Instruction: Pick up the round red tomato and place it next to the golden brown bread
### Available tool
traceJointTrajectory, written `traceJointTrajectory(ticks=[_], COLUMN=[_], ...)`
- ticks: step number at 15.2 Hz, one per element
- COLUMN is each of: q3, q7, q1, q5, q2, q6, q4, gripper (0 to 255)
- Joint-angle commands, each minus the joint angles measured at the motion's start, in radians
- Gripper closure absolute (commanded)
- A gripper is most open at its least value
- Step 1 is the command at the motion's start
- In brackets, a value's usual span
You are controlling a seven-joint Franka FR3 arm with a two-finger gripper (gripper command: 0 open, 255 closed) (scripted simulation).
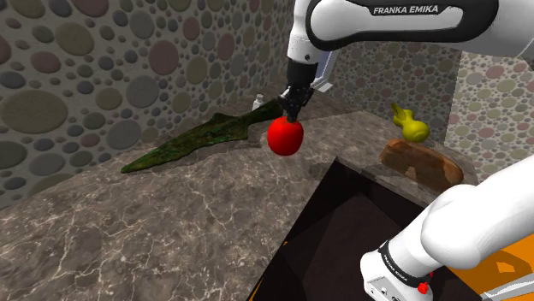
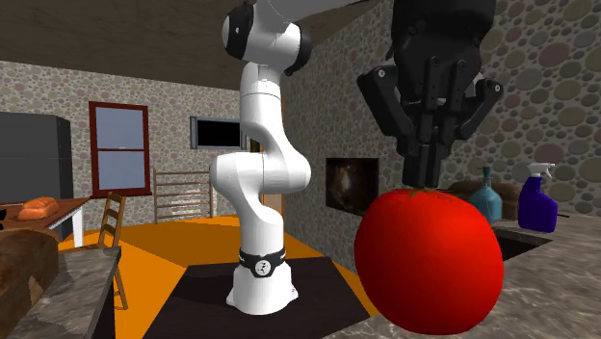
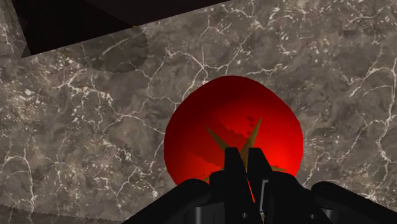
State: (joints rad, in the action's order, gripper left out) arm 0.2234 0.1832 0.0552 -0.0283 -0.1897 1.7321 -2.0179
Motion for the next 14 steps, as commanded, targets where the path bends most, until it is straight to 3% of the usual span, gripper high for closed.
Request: traceJointTrajectory(ticks=[1, 14], q3=[0.0, -0.002], q7=[0.0, 0.002], q1=[0.0, -0.002], q5=[0.0, 0.004], q2=[-0.002, 0.012], q6=[-0.028, -0.204], q4=[0.025, 0.215], gripper=[255, 255])
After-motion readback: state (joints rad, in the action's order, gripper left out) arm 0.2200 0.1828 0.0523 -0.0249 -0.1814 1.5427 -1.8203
